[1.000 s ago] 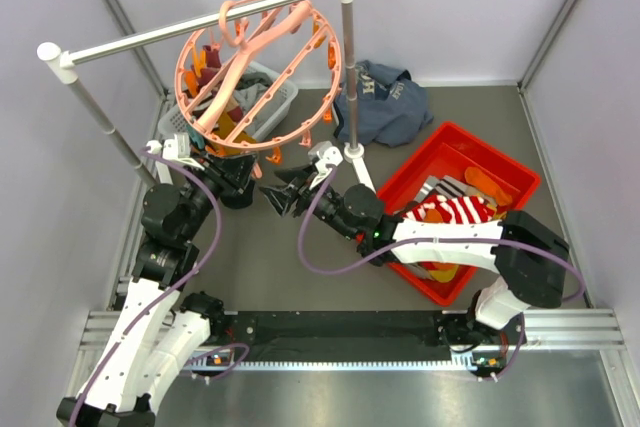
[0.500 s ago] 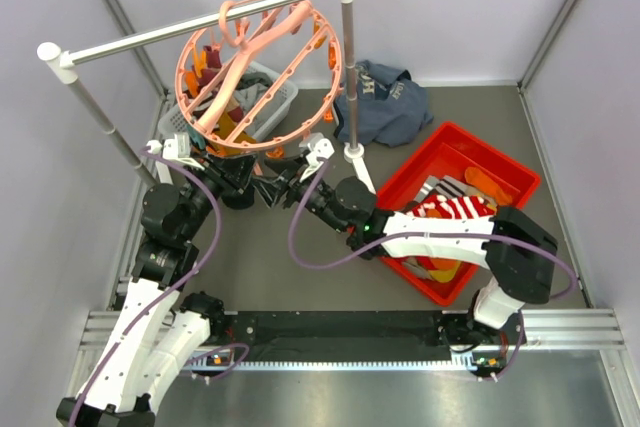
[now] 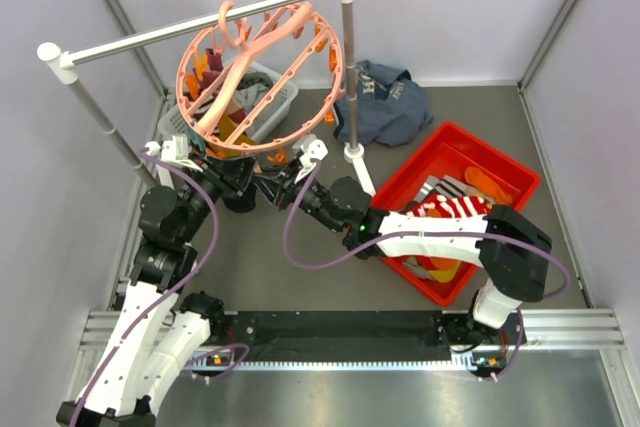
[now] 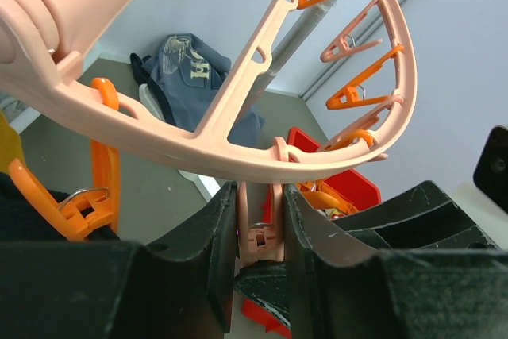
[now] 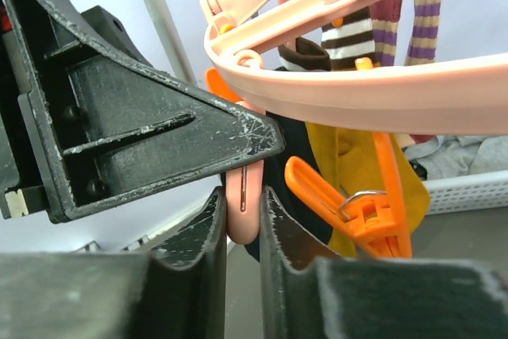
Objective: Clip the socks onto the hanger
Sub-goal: Open the clamp at the hanger.
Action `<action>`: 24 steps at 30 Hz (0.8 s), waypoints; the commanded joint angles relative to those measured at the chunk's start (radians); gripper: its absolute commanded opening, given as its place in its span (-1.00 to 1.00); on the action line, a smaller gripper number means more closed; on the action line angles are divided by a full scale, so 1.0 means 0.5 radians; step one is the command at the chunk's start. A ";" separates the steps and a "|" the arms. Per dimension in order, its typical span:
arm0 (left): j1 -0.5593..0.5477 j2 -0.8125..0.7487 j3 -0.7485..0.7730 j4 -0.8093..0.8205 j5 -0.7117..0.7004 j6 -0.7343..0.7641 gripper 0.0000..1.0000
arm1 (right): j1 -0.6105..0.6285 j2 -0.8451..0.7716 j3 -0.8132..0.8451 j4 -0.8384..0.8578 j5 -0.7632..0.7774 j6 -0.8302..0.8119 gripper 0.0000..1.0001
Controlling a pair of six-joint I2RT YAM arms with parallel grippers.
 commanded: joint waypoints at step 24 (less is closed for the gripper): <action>-0.002 0.154 0.580 -0.751 -0.089 0.181 0.47 | -0.023 -0.063 0.071 -0.047 -0.155 -0.221 -1.00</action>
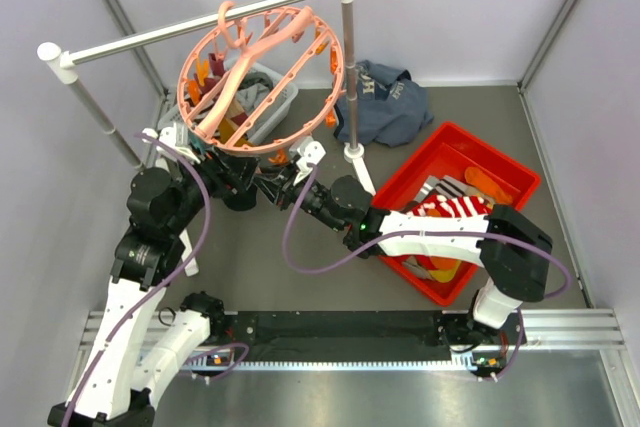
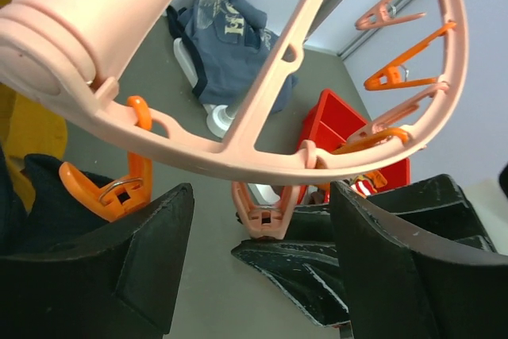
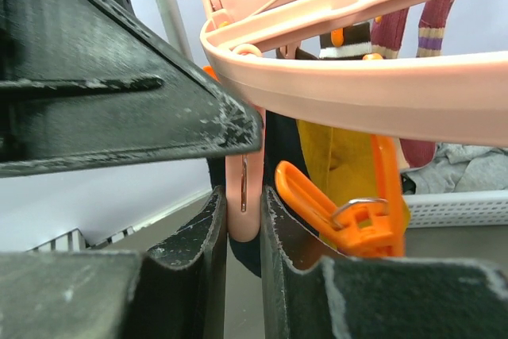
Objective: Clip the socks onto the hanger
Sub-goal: Open the clamp at the hanger.
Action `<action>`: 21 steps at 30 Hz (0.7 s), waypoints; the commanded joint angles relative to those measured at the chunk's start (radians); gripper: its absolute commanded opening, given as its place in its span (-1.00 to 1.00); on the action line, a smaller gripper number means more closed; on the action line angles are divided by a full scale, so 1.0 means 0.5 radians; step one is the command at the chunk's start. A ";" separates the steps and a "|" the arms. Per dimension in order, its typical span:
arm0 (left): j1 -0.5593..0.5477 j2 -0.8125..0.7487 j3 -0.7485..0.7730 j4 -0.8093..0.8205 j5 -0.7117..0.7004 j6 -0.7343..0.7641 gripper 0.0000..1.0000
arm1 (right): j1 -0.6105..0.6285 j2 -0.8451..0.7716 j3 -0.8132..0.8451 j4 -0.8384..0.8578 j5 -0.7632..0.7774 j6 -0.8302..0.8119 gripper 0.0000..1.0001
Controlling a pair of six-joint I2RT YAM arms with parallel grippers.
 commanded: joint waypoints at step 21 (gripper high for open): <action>-0.002 0.073 0.165 0.058 -0.040 -0.066 0.06 | -0.020 0.051 0.076 -0.033 -0.119 -0.235 -1.00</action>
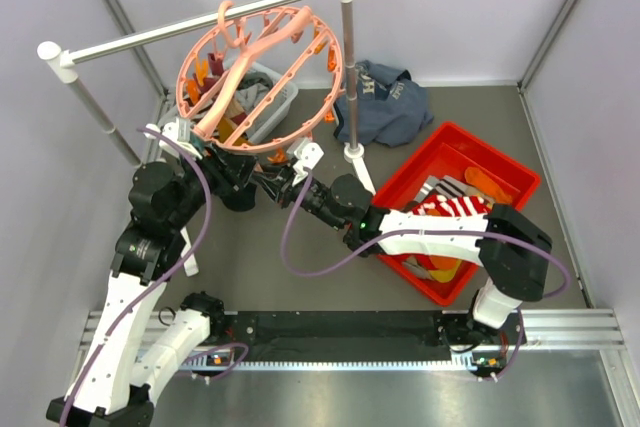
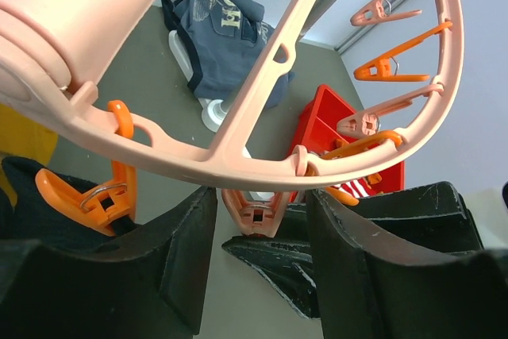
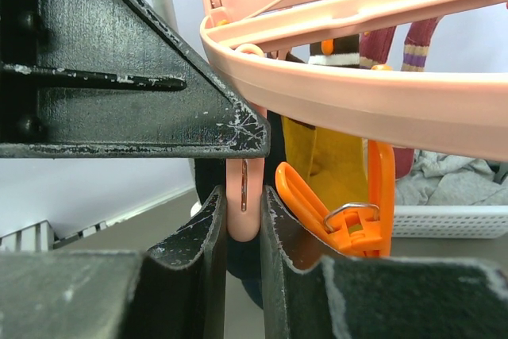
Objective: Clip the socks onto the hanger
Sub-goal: Open the clamp at the hanger, then pick up the sock from the bin.
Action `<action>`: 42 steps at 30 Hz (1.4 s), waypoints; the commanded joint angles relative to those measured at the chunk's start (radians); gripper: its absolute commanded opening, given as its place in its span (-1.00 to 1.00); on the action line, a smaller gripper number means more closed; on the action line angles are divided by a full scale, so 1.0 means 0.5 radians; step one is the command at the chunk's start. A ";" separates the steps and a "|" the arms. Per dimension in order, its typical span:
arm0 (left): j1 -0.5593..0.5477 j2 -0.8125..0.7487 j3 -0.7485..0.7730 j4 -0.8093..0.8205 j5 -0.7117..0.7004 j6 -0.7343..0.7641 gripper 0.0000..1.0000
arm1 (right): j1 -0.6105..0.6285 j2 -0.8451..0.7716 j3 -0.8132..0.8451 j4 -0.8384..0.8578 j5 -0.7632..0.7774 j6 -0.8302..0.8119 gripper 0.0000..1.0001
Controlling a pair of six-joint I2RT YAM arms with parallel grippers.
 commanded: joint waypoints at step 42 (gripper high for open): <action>0.001 -0.102 -0.366 0.604 -0.050 0.427 -0.88 | -0.251 -1.020 -0.066 -2.892 0.636 0.741 0.32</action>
